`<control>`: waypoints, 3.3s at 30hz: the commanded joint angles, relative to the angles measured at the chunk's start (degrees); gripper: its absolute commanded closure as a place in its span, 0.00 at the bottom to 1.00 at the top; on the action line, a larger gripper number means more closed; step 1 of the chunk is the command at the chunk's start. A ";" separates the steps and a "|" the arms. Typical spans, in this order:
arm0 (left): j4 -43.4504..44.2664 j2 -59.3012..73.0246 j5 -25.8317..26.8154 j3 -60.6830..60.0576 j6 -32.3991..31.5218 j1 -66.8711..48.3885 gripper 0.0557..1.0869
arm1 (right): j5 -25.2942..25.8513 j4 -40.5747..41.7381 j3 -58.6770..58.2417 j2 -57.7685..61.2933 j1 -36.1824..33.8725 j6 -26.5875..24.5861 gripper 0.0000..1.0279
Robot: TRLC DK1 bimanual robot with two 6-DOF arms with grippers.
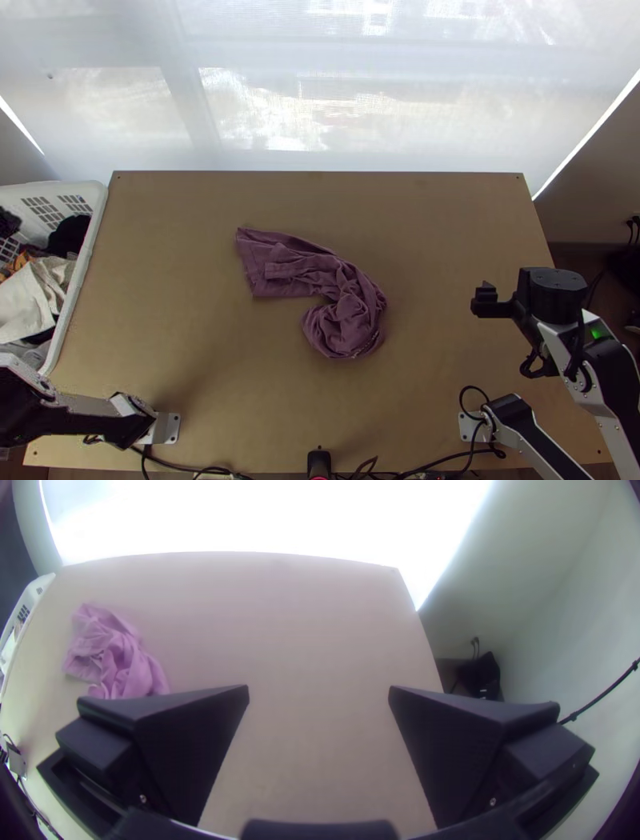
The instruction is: Fold the t-shirt
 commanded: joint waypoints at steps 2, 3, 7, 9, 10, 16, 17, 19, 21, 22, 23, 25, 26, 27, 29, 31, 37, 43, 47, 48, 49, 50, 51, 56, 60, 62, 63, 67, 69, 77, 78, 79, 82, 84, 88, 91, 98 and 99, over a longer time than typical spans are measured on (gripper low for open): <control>-6.53 -14.09 0.10 -2.84 -8.39 -23.40 0.07 | 0.05 0.19 1.06 -0.25 1.39 -0.08 0.05; -6.53 -15.41 -0.34 -4.25 -9.35 -25.77 0.07 | 0.05 0.19 1.33 -0.16 1.56 -0.08 0.05; -5.74 -19.54 -0.70 -10.58 -12.25 -32.71 0.07 | -0.12 -0.07 1.94 0.10 2.35 -0.52 0.05; -4.59 -21.56 -1.49 -13.74 -12.69 -35.70 0.07 | -0.56 0.02 2.03 0.10 3.06 -0.61 0.05; -4.07 -22.62 -1.93 -15.23 -12.69 -37.02 0.07 | -0.82 0.19 2.21 0.10 3.50 -0.69 0.05; -1.60 -26.40 -3.95 -24.29 -11.02 -44.05 0.07 | -0.82 1.95 2.91 1.86 9.38 -2.63 0.05; -1.25 -26.75 -4.65 -25.34 -10.76 -45.20 0.07 | -0.82 1.95 3.35 2.56 10.35 -3.16 0.05; -0.11 -27.27 -5.00 -27.36 -10.41 -47.04 0.07 | -0.82 1.95 4.40 3.88 12.20 -4.21 0.05; 0.94 -27.19 -5.18 -28.59 -10.41 -48.54 0.07 | -0.91 1.51 5.46 5.46 14.57 -5.09 0.05; 1.65 -27.19 -5.35 -29.38 -10.41 -49.59 0.07 | -0.91 1.51 5.99 6.43 15.71 -5.18 0.05; 2.26 -27.10 -5.71 -30.00 -10.32 -50.73 0.07 | -1.00 1.51 6.51 7.22 16.77 -5.18 0.05; 3.14 -26.75 -7.11 -30.97 -10.14 -53.28 0.07 | -1.62 1.60 7.66 9.33 19.05 -5.35 0.05; 3.23 -26.40 -7.81 -31.23 -9.79 -54.16 0.07 | -1.62 1.77 7.92 10.30 20.02 -6.14 0.05; 3.41 -25.96 -8.61 -31.41 -9.70 -54.95 0.07 | -1.62 2.04 8.18 11.26 20.90 -6.93 0.05; 4.90 -25.25 -9.22 -32.81 -9.62 -55.83 0.06 | -1.53 3.27 8.10 12.84 22.13 -8.52 0.05; 5.87 -23.14 -9.57 -34.13 -9.62 -57.06 0.06 | -1.53 4.50 7.83 14.60 22.22 -9.83 0.05; 11.40 -14.88 -10.10 -35.36 -8.91 -65.67 0.06 | -1.62 7.49 7.13 18.38 20.46 -9.57 0.05; 16.32 -3.98 -10.45 -30.88 -9.44 -71.04 0.06 | -1.44 7.49 7.04 17.85 18.52 -12.03 0.05; 16.32 4.28 -10.54 -25.52 -10.76 -73.94 0.08 | -1.53 7.58 7.83 17.94 17.29 -12.21 0.05; 16.24 6.12 -10.63 -24.20 -11.29 -74.29 0.08 | -1.53 7.66 7.92 18.12 17.21 -12.21 0.05; 16.06 7.79 -10.80 -22.97 -11.64 -74.55 0.08 | -1.53 7.84 7.92 18.29 17.12 -12.12 0.05; 15.97 9.38 -11.07 -21.74 -11.81 -74.90 0.10 | -1.53 7.93 8.01 18.56 16.94 -12.12 0.05; 15.89 10.69 -11.42 -20.95 -11.81 -75.17 0.11 | -1.53 8.01 8.18 18.73 16.59 -12.03 0.05; 16.32 15.44 -13.26 -19.63 -11.81 -75.17 0.11 | -1.53 8.19 8.97 19.61 15.71 -12.03 0.05; 17.56 17.64 -14.58 -19.63 -11.81 -75.34 0.11 | -1.53 8.19 8.97 19.88 15.71 -12.03 0.05; 18.43 18.60 -15.29 -19.45 -11.81 -75.34 0.11 | -1.53 8.19 8.97 20.05 15.80 -12.03 0.05; 18.61 19.22 -15.72 -19.28 -11.81 -75.34 0.11 | -1.53 8.28 8.97 20.14 15.80 -12.03 0.05; 19.58 20.71 -15.72 -18.49 -12.69 -75.43 0.15 | -1.53 8.19 8.45 20.23 15.71 -12.03 0.05; 19.58 21.15 -15.72 -17.96 -12.78 -75.61 0.24 | -1.53 8.19 7.92 19.96 15.80 -12.03 0.05; 18.61 23.17 -11.86 -16.11 -11.90 -75.43 0.79 | -1.53 8.19 7.48 19.61 15.89 -12.30 0.05; 18.26 23.00 -11.86 -16.11 -11.55 -75.43 0.83 | -1.53 8.19 7.66 19.61 15.98 -12.30 0.05; 18.17 22.65 -11.86 -16.20 -11.29 -75.52 0.84 | -1.53 8.19 7.83 19.79 16.24 -12.30 0.05; 17.47 21.33 -11.86 -16.20 -11.29 -75.17 0.97 | -1.62 8.19 8.53 20.75 17.38 -12.12 0.05; 16.59 20.63 -11.86 -16.20 -11.29 -74.73 0.97 | -1.62 8.45 8.89 21.81 18.70 -12.21 0.05; 15.36 18.34 -11.77 -15.76 -12.52 -72.18 0.97 | -1.62 8.45 9.50 24.62 23.36 -12.91 0.05; 14.30 15.70 -11.77 -14.00 -12.61 -69.37 0.97 | -1.62 8.45 10.64 27.43 26.52 -13.17 0.05; 11.14 9.82 -11.77 -5.92 -12.78 -62.95 0.97 | -3.55 10.04 13.72 33.76 29.86 -12.38 0.05; 10.88 9.29 -11.77 -4.78 -12.78 -62.33 0.97 | -3.81 10.30 14.07 34.47 30.21 -12.38 0.05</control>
